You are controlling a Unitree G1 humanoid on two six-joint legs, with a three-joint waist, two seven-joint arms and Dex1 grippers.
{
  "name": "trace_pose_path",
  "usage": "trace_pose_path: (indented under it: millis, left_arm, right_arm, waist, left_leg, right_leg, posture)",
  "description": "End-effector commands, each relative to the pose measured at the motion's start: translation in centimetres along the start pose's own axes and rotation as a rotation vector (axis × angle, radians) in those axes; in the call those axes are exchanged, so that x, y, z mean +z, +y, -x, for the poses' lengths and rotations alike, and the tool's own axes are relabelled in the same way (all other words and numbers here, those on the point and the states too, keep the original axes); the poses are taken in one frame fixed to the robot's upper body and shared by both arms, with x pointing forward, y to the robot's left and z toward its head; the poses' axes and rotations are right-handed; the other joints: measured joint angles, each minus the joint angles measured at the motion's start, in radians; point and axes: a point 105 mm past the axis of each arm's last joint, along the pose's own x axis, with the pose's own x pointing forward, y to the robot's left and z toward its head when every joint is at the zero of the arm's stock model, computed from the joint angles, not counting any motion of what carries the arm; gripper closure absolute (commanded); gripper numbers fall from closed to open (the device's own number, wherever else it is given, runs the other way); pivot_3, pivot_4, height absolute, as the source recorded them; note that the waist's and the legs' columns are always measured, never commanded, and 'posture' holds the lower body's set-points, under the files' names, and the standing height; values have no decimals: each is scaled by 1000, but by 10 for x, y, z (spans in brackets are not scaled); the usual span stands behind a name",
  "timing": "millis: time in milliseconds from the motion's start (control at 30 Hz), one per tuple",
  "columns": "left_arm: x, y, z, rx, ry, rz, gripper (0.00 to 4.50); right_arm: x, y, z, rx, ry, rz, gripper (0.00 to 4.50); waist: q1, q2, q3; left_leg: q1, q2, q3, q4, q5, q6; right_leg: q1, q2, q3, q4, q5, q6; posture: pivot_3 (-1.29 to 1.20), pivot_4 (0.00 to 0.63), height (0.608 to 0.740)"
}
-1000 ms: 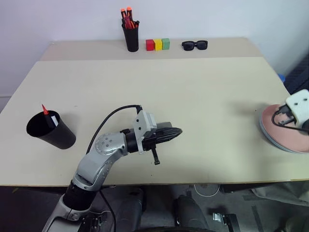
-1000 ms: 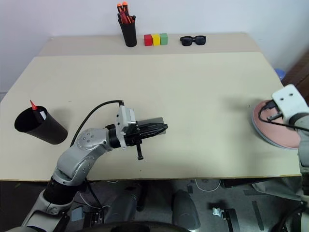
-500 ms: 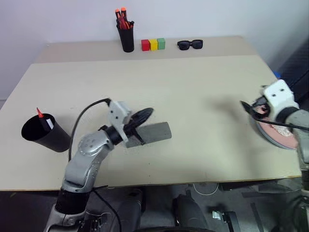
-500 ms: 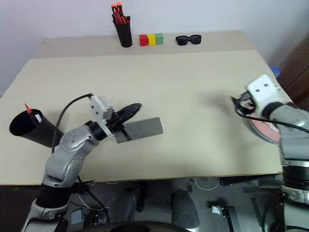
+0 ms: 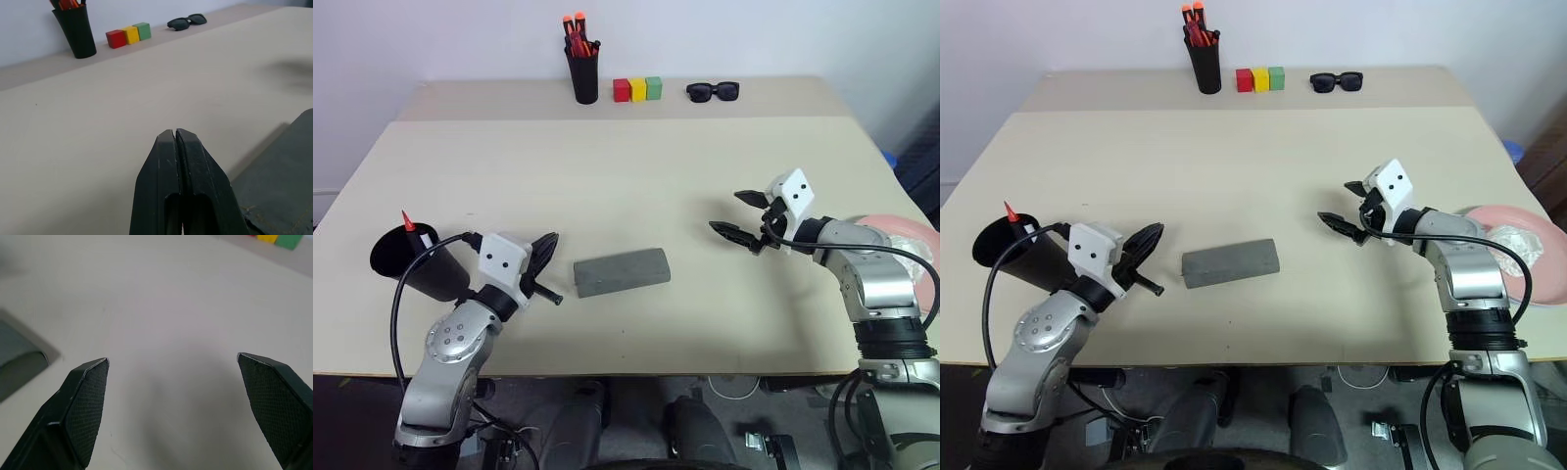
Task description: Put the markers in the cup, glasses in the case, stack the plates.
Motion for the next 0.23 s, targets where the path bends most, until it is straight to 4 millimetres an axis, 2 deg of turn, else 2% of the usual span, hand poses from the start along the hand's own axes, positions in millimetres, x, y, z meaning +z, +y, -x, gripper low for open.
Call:
trace_pose_path:
  millis: [33,233]
  left_arm:
    - [13,2,3,19,-40,-25,4500]
    - [15,3,1,29,-47,-15,4500]
  right_arm:
    - [10,-1,0,5,-39,37,231]
    - [7,1,-4,7,-25,50,231]
  waist:
    - [-1,0,0]
    - [1,0,0]
  left_leg:
    - [0,0,0,0,0,0]
    - [0,0,0,0,0,0]
  right_leg:
    - [0,0,0,0,0,0]
    - [0,0,0,0,-1,-2]
  posture:
    - [0,150,734]
    - [0,150,734]
